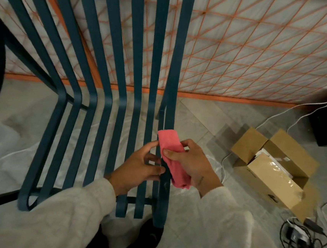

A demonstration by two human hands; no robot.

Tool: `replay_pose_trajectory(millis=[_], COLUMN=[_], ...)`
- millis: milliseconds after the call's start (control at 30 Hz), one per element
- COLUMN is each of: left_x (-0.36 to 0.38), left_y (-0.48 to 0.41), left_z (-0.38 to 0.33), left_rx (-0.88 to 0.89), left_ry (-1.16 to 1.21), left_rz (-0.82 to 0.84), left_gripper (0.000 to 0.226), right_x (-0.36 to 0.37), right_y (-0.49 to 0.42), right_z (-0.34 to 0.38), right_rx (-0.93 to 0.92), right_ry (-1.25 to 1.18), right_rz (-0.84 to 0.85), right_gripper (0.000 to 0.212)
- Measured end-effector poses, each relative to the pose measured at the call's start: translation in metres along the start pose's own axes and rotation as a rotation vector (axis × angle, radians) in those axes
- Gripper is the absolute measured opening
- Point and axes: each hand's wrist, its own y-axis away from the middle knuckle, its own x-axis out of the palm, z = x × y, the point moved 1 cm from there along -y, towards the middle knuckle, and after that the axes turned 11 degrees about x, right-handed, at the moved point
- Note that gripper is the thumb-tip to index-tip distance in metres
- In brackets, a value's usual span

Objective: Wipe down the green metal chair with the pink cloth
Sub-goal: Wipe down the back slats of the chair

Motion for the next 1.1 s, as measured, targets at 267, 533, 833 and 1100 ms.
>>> replay_pose_trajectory(millis=[267, 533, 833, 1100], left_x=[-0.002, -0.004, -0.005, -0.011], left_y=[-0.001, 0.001, 0.002, 0.007], left_z=[-0.001, 0.003, 0.002, 0.008], left_rx=[-0.029, -0.021, -0.038, -0.081], left_ry=[0.023, 0.048, 0.074, 0.116], left_rz=[0.022, 0.027, 0.022, 0.013], left_gripper=[0.078, 0.072, 0.074, 0.061], right_x=[0.009, 0.011, 0.007, -0.026], right_y=[-0.003, 0.006, -0.006, 0.030], right_z=[0.014, 0.002, 0.017, -0.042], right_rx=[0.020, 0.052, 0.073, 0.044], right_ry=[-0.045, 0.033, -0.121, 0.003], right_rz=[-0.073, -0.065, -0.131, -0.201], right_gripper=[0.045, 0.054, 0.044, 0.026])
